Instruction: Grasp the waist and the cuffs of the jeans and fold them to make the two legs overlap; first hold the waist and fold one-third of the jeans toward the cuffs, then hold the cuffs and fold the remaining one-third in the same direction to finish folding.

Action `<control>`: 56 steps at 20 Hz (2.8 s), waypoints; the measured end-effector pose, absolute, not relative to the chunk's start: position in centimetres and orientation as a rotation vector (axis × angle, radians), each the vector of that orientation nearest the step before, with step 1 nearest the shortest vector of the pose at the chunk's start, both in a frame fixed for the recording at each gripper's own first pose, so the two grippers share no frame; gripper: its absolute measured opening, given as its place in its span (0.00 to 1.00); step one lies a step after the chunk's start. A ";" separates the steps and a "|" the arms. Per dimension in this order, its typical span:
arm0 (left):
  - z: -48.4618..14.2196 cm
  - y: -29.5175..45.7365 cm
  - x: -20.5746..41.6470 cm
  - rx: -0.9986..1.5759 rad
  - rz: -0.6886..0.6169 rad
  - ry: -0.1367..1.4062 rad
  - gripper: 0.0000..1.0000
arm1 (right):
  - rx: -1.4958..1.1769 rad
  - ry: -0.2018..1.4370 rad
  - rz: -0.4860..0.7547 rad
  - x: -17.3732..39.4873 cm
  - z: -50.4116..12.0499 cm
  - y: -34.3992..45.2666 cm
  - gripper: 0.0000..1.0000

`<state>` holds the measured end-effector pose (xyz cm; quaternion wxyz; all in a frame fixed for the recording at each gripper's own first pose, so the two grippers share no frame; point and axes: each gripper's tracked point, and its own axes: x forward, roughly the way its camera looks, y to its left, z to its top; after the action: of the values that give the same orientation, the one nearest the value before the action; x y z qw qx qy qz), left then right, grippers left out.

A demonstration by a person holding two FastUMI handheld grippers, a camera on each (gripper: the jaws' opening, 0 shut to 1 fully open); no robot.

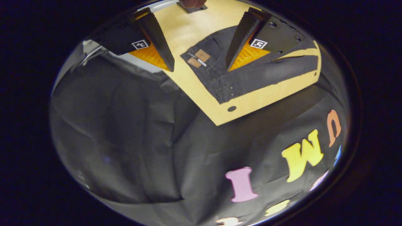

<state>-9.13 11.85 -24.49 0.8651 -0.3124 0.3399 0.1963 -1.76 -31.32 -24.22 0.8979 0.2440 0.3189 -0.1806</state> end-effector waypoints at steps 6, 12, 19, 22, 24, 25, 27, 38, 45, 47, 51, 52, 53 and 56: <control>-27.5 9.9 -8.4 -1.252 0.552 0.731 1.00 | 0.845 0.833 -0.326 -3.2 -29.9 -28.1 0.98; -29.2 12.6 -6.3 -1.348 0.634 0.724 0.99 | 1.040 0.895 -0.345 -1.1 -32.2 -27.2 0.98; -29.0 12.5 -3.1 -1.345 0.577 0.733 0.99 | 1.125 0.896 -0.399 1.6 -34.0 -28.1 0.98; -28.7 12.2 -1.7 -1.330 0.543 0.729 0.99 | 1.122 0.891 -0.397 2.3 -33.8 -28.4 0.98; -28.6 12.0 -0.7 -1.322 0.525 0.735 0.99 | 1.143 0.889 -0.422 2.7 -33.7 -28.5 0.98; -28.6 12.0 -0.1 -1.321 0.515 0.742 0.98 | 1.148 0.891 -0.434 2.8 -33.7 -28.5 0.98; -29.1 11.9 0.5 -1.320 0.515 0.775 0.95 | 1.138 0.911 -0.464 2.9 -33.7 -28.5 0.98; -29.9 11.8 1.5 -1.337 0.524 0.848 0.08 | 1.149 1.001 -0.641 1.4 -35.0 -30.0 0.10; -24.4 12.0 0.4 -1.391 0.460 0.852 0.04 | 1.177 0.936 -0.525 0.9 -29.4 -29.7 0.13; -23.0 12.0 0.9 -1.392 0.444 0.860 0.04 | 1.168 0.918 -0.486 1.4 -27.2 -29.5 0.13; -19.9 12.5 3.3 -1.394 0.401 0.873 0.04 | 1.184 0.892 -0.420 3.5 -23.0 -28.8 0.13; -19.2 12.6 4.2 -1.389 0.388 0.880 0.04 | 1.181 0.885 -0.402 4.3 -21.9 -28.7 0.13; -18.5 12.7 5.0 -1.384 0.374 0.890 0.04 | 1.172 0.881 -0.385 5.0 -21.1 -28.7 0.13; -17.1 13.0 7.8 -1.359 0.348 0.929 0.04 | 1.145 0.869 -0.340 7.8 -18.6 -28.2 0.09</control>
<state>7.75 13.03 -17.06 0.6666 -0.6020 0.4117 0.1543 7.76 -28.24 -18.59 0.7394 0.5220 0.3959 -0.1550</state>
